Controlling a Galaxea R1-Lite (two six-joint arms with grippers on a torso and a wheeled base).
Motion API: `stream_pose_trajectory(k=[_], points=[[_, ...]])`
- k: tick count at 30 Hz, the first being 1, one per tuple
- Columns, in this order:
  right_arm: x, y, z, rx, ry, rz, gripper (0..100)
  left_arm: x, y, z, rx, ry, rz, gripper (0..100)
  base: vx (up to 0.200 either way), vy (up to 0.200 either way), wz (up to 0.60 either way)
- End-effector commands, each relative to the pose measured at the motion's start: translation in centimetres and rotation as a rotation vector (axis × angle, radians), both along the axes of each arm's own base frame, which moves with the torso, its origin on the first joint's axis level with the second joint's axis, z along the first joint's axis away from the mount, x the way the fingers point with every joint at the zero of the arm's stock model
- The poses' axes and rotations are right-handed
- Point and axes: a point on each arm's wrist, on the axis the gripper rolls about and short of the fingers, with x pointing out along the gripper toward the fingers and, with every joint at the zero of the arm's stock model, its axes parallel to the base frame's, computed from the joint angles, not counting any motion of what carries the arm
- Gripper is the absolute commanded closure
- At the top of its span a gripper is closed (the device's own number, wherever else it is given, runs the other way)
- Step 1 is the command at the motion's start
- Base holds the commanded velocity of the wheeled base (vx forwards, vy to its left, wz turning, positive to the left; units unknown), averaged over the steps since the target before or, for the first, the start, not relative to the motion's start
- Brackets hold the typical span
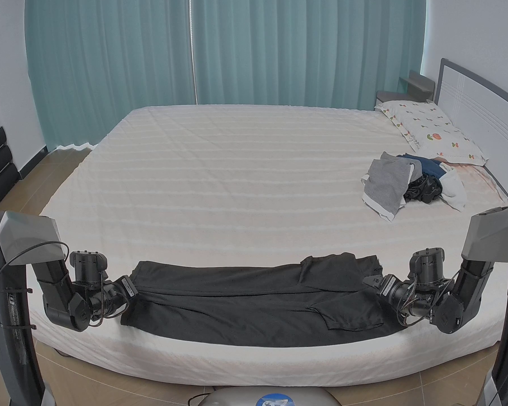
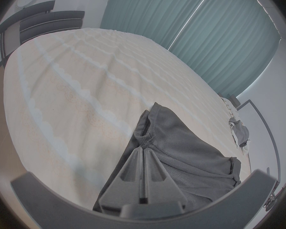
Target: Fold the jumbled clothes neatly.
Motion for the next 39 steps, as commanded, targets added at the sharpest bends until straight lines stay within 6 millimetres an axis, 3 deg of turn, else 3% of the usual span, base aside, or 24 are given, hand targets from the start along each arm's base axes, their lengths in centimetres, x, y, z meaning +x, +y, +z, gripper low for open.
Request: stream_pose_trajectory(k=[1,6,7,14,20,24,31,35,36,39], points=[[0.0,0.0,0.0,0.000,0.001,0.001,0,-0.1,0.1,-0.3,0.000,0.007,0.004,100,0.000,0.000,0.00],[0.2,0.1,0.3,0.005,-0.017,0.000,0,-0.4,-0.2,-0.4,0.001,0.017,-0.009,100,0.000,0.000,0.00],[0.4,0.1,0.6,0.008,-0.030,-0.002,0,-0.4,-0.2,-0.3,0.000,0.016,-0.008,0,0.000,0.000,0.00],[1.5,0.3,3.2,0.028,-0.123,0.007,0,-0.3,-0.2,-0.1,-0.023,0.008,-0.006,0,0.000,0.000,0.00],[3.4,0.9,3.6,0.045,-0.123,0.038,0,0.2,0.0,0.9,-0.167,-0.022,0.037,0,0.000,0.000,0.00],[5.0,2.1,2.0,0.028,-0.081,0.082,0,0.3,1.1,2.6,-0.303,-0.056,0.028,0,0.000,0.000,0.00],[8.4,3.1,-1.4,-0.012,-0.065,0.111,0,0.6,1.4,2.4,-0.321,-0.057,0.038,0,0.000,0.000,0.00],[9.6,3.7,-1.8,-0.012,-0.056,0.117,0,0.5,1.4,2.4,-0.321,-0.055,0.038,0,0.000,0.000,0.00],[9.8,3.8,-1.9,-0.013,-0.059,0.115,100,0.5,1.4,2.4,-0.321,-0.057,0.038,0,0.000,0.000,0.00],[10.2,4.1,-2.1,-0.020,-0.062,0.111,100,0.5,1.4,2.4,-0.320,-0.057,0.039,0,0.000,0.000,0.00]])
